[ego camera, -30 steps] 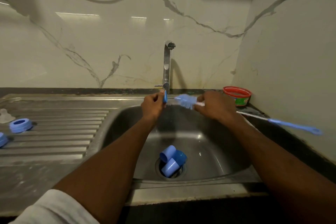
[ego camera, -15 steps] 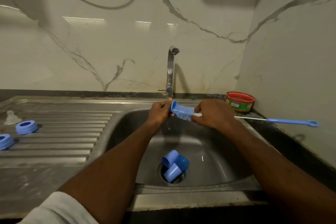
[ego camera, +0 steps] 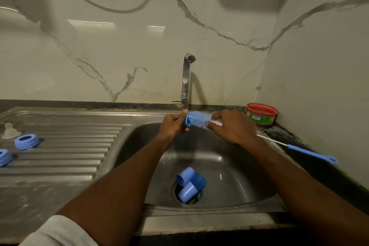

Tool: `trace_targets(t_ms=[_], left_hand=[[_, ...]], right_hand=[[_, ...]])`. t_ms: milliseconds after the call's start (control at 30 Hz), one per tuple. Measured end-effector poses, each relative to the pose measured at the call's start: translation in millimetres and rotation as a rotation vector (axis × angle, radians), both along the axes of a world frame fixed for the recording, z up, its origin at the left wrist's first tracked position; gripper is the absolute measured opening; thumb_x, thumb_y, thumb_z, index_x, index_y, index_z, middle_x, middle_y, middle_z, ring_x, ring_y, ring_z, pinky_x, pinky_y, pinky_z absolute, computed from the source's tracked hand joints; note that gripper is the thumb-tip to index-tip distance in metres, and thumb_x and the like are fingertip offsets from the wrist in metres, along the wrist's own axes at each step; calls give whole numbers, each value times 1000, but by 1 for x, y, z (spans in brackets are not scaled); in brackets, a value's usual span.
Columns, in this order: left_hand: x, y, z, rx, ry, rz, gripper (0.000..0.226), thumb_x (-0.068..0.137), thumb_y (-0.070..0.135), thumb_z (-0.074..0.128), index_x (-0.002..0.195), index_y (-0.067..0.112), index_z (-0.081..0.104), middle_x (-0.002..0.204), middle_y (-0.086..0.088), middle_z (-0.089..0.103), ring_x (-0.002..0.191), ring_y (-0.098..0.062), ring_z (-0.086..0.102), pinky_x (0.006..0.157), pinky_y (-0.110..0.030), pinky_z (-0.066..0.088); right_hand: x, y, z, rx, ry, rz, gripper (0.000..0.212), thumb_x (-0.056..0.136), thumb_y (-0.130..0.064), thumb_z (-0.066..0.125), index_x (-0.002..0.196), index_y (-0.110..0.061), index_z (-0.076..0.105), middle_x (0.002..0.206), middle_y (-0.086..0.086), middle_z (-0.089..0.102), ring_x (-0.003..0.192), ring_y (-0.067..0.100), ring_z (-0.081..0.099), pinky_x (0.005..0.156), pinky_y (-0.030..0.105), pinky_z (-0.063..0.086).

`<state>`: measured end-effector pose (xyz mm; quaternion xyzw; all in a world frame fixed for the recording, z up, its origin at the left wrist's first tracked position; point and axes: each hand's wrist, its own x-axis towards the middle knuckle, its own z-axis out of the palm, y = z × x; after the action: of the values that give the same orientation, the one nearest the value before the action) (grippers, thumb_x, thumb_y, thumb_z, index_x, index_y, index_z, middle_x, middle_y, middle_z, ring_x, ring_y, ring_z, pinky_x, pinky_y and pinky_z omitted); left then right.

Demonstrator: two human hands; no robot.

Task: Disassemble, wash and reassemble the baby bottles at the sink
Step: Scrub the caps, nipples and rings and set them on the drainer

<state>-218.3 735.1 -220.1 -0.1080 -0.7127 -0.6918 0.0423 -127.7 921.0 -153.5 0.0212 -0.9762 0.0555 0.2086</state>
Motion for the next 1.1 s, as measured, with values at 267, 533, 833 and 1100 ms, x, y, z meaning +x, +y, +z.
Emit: trace_targets(t_ms=[267, 533, 833, 1100], left_hand=[[-1, 1, -8, -91, 88, 41, 41, 101, 46, 54, 110, 10, 71, 99, -7, 76, 86, -12, 74, 77, -24, 61], [0, 6, -3, -80, 72, 27, 42, 101, 49, 51, 106, 13, 71, 93, -4, 76, 81, -12, 74, 75, -24, 61], [2, 7, 3, 65, -40, -48, 39, 102, 48, 51, 105, 14, 71, 95, -11, 76, 84, -21, 71, 85, -36, 60], [2, 2, -4, -28, -7, 12, 43, 103, 46, 50, 110, 9, 70, 97, -9, 74, 87, -18, 71, 78, -27, 61]], right_hand=[[-5, 0, -2, 3, -245, 3, 47, 92, -63, 58, 115, -24, 71, 106, 2, 70, 89, 17, 60, 85, 35, 53], [-7, -3, -11, 46, -130, -129, 49, 94, -64, 53, 116, -24, 71, 101, 3, 70, 88, 19, 62, 80, 35, 54], [-2, 1, -11, 32, 32, -96, 43, 97, -59, 52, 122, -29, 69, 107, 1, 72, 93, 19, 64, 76, 31, 49], [2, -3, -5, -32, 9, 15, 39, 92, -58, 60, 117, -30, 72, 105, -2, 72, 90, 17, 63, 78, 33, 52]])
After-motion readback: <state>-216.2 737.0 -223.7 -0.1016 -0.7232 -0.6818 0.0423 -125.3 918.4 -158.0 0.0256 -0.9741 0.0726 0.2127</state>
